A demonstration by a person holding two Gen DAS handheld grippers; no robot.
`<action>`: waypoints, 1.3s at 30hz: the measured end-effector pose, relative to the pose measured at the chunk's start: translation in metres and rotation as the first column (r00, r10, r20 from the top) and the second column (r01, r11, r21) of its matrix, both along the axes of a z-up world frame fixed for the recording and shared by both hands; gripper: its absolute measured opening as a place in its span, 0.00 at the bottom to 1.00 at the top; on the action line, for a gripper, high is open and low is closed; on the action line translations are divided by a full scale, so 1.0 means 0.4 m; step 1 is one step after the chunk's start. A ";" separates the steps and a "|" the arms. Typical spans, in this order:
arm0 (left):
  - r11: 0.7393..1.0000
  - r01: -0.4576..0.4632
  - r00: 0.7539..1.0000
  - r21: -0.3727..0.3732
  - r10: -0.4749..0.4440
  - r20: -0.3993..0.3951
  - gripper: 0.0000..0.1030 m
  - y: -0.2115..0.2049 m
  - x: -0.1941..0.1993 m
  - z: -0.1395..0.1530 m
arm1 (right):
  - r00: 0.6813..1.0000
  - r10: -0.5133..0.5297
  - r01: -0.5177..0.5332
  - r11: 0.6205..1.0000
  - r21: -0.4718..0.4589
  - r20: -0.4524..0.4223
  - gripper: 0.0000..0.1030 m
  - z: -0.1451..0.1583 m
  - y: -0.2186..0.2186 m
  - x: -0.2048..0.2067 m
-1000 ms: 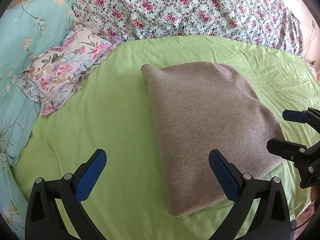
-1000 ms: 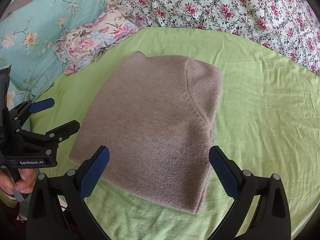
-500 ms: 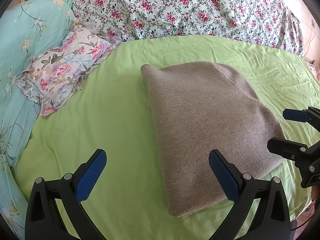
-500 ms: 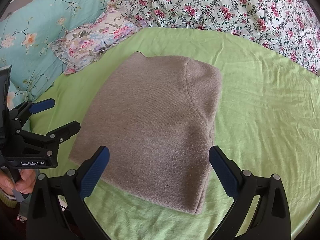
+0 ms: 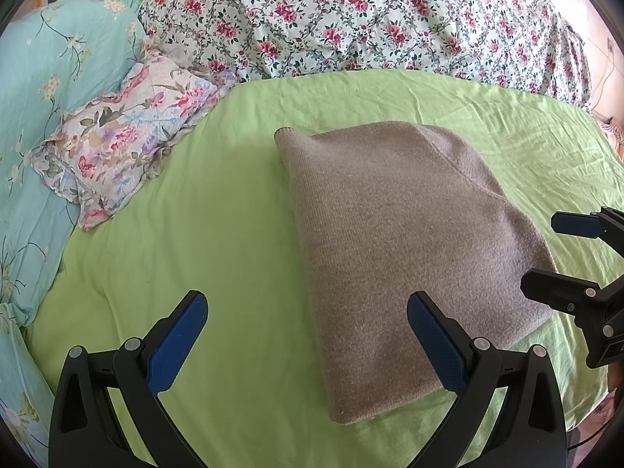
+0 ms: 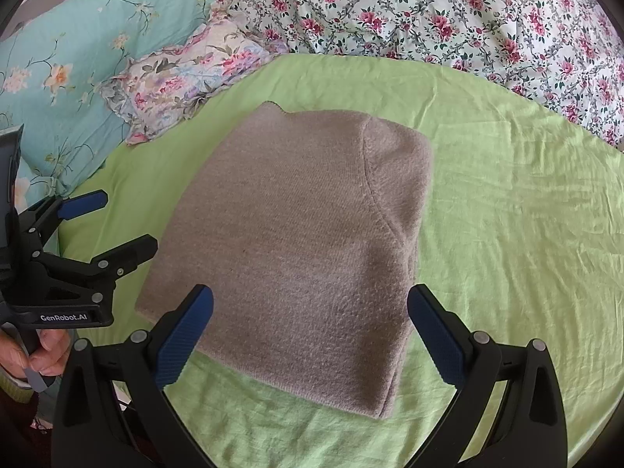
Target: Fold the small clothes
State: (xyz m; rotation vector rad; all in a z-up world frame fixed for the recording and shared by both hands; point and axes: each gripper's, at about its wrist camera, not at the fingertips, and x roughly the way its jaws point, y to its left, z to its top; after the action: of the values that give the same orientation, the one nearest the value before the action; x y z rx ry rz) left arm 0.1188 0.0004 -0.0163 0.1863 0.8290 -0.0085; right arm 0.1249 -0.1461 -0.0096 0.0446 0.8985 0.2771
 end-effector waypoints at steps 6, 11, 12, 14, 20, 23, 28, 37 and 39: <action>1.000 0.007 1.000 0.004 -0.007 -0.003 0.99 0.001 0.004 0.003 | 1.000 0.000 0.000 1.000 -0.001 0.000 0.97 0.001 -0.004 0.002; 1.000 0.009 1.000 0.006 -0.009 -0.006 0.99 -0.001 0.007 0.001 | 1.000 -0.001 0.001 1.000 -0.003 -0.002 0.97 0.001 -0.010 0.005; 1.000 0.009 1.000 0.007 -0.009 -0.007 0.99 -0.002 0.008 0.000 | 1.000 -0.001 0.001 1.000 -0.003 -0.003 0.97 0.001 -0.010 0.005; 1.000 0.013 1.000 0.007 -0.012 -0.009 0.99 -0.004 0.010 -0.001 | 1.000 0.001 -0.001 1.000 -0.003 -0.005 0.97 0.000 -0.018 0.010; 1.000 0.014 1.000 0.012 -0.014 -0.012 0.99 -0.003 0.020 -0.003 | 1.000 0.002 -0.002 1.000 -0.004 -0.005 0.97 0.001 -0.021 0.011; 1.000 0.018 1.000 0.013 -0.018 -0.011 0.99 -0.001 0.022 -0.002 | 1.000 0.002 -0.002 1.000 -0.005 -0.004 0.97 0.001 -0.028 0.017; 1.000 0.021 1.000 0.017 -0.021 -0.007 0.99 -0.002 0.032 -0.001 | 1.000 0.006 -0.006 1.000 -0.011 -0.001 0.97 0.007 -0.034 0.024; 0.999 0.033 0.999 -0.002 -0.033 -0.016 0.99 -0.005 0.054 -0.003 | 1.000 0.008 -0.008 1.000 -0.021 -0.008 0.97 0.006 -0.042 0.049; 0.999 0.032 0.999 -0.003 -0.032 -0.014 0.99 -0.007 0.059 -0.003 | 1.000 0.010 -0.011 1.000 -0.019 -0.007 0.97 0.005 -0.044 0.054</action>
State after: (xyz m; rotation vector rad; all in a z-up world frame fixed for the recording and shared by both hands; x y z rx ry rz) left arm 0.1425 -0.0023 -0.0173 0.1967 0.8400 -0.0413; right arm 0.1465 -0.1637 -0.0074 0.0232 0.9081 0.2783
